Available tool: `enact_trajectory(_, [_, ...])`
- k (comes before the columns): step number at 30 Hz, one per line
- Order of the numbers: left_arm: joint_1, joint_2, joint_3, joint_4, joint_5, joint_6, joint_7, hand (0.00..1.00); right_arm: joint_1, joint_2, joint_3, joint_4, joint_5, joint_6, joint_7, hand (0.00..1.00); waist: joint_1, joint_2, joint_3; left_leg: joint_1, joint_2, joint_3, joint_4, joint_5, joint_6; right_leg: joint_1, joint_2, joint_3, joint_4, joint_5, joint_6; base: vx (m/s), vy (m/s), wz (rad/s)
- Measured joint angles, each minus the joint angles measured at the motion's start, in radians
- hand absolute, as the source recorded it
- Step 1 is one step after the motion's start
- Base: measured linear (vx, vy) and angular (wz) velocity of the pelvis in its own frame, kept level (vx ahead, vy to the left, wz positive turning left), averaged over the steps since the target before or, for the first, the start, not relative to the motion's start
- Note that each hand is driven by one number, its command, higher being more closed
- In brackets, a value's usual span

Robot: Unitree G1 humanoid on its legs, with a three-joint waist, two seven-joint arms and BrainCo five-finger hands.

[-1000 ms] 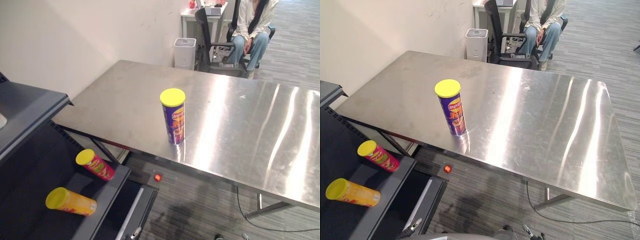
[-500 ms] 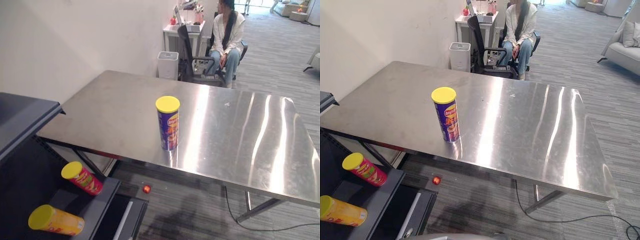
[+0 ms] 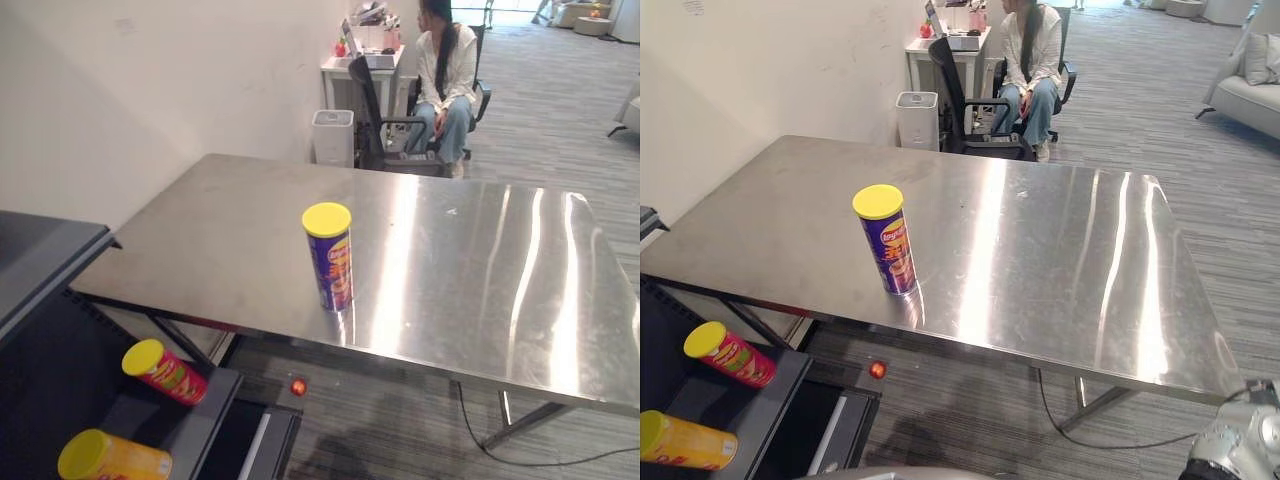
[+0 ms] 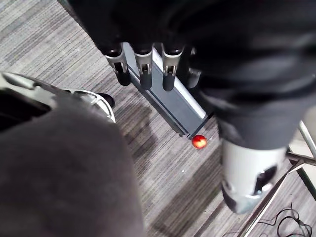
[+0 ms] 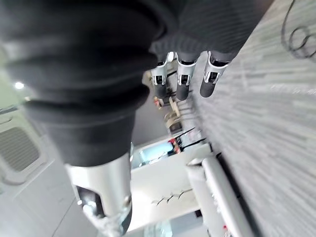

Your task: Put the gum and the chips on the shelf.

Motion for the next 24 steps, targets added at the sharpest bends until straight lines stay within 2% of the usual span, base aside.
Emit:
enact_trajectory(4, [0.008, 0.002, -0.005, -0.002, 0.030, 0.000, -0.001, 0.00, 0.000, 0.004, 0.126, -0.158, -0.124, 0.008, 0.103, 0.00, -0.015, 0.000, 0.000, -0.004, 0.000, -0.018, 0.000, 0.000, 0.000, -0.002, 0.000, -0.002, 0.000, 0.000, 0.001, -0.02, -0.057, 0.02])
enact_trajectory(6, [0.015, 0.004, -0.015, -0.022, 0.039, -0.001, -0.001, 0.00, 0.001, 0.003, 0.160, -0.234, -0.183, 0.009, 0.202, 0.00, -0.015, -0.002, 0.000, -0.015, 0.000, -0.046, 0.000, 0.000, 0.000, -0.005, -0.001, -0.011, 0.000, 0.001, 0.002, -0.04, -0.070, 0.16])
enact_trajectory(7, [0.015, 0.004, -0.016, -0.024, 0.038, -0.003, -0.001, 0.00, 0.001, 0.003, 0.167, -0.244, -0.197, 0.008, 0.224, 0.00, -0.015, -0.002, 0.001, -0.016, 0.001, -0.052, 0.000, 0.000, 0.000, -0.005, -0.001, -0.013, 0.000, 0.001, 0.002, -0.04, -0.066, 0.13])
enact_trajectory(9, [0.016, 0.005, -0.019, -0.029, 0.039, -0.005, 0.000, 0.00, 0.001, 0.003, 0.214, -0.273, -0.210, 0.010, 0.325, 0.00, -0.011, -0.003, 0.000, -0.017, 0.002, -0.057, 0.000, 0.000, 0.001, -0.003, -0.001, -0.017, 0.001, 0.001, 0.002, -0.04, -0.052, 0.05])
enact_trajectory(10, [0.017, 0.005, -0.020, -0.028, 0.039, -0.005, 0.000, 0.00, 0.002, 0.003, 0.228, -0.279, -0.210, 0.010, 0.349, 0.00, -0.012, -0.003, 0.000, -0.017, 0.002, -0.058, 0.000, 0.000, 0.001, -0.003, -0.001, -0.017, 0.001, 0.001, 0.002, -0.05, -0.061, 0.04])
enact_trajectory(11, [0.021, 0.005, -0.022, -0.027, 0.039, -0.013, 0.000, 0.00, 0.005, 0.003, 0.262, -0.300, -0.211, 0.023, 0.421, 0.00, -0.014, -0.003, 0.000, -0.019, 0.001, -0.072, 0.000, 0.000, 0.001, -0.003, -0.001, -0.021, 0.001, 0.001, 0.002, -0.03, -0.041, 0.05])
enact_trajectory(14, [0.024, 0.005, -0.023, -0.028, 0.039, -0.024, 0.000, 0.00, 0.020, -0.002, 0.306, -0.327, -0.210, 0.038, 0.533, 0.00, -0.015, -0.004, 0.000, -0.028, 0.002, -0.100, 0.000, 0.001, 0.002, -0.003, -0.002, -0.032, 0.001, 0.001, 0.002, -0.02, -0.051, 0.13])
enact_trajectory(16, [0.024, 0.008, -0.032, -0.028, 0.039, -0.032, 0.000, 0.00, 0.028, -0.027, 0.372, -0.342, -0.209, 0.066, 0.633, 0.00, -0.013, -0.005, -0.001, -0.035, 0.002, -0.113, 0.000, 0.004, 0.006, -0.001, -0.003, -0.046, 0.001, 0.001, 0.002, -0.02, -0.046, 0.17])
enact_trajectory(20, [0.024, 0.013, -0.045, -0.028, 0.068, -0.047, 0.000, 0.00, 0.027, -0.050, 0.480, -0.351, -0.209, 0.097, 0.747, 0.00, -0.013, -0.006, -0.004, -0.050, 0.003, -0.140, 0.000, 0.011, 0.012, 0.001, -0.004, -0.069, 0.001, 0.001, 0.002, -0.02, -0.043, 0.17])
enact_trajectory(24, [0.023, 0.019, -0.061, -0.028, 0.068, -0.046, 0.000, 0.00, 0.026, -0.068, 0.558, -0.349, -0.219, 0.132, 0.794, 0.00, -0.011, -0.007, -0.003, -0.051, 0.004, -0.164, 0.000, 0.015, 0.012, 0.018, -0.004, -0.090, 0.000, 0.001, 0.002, -0.01, -0.041, 0.18])
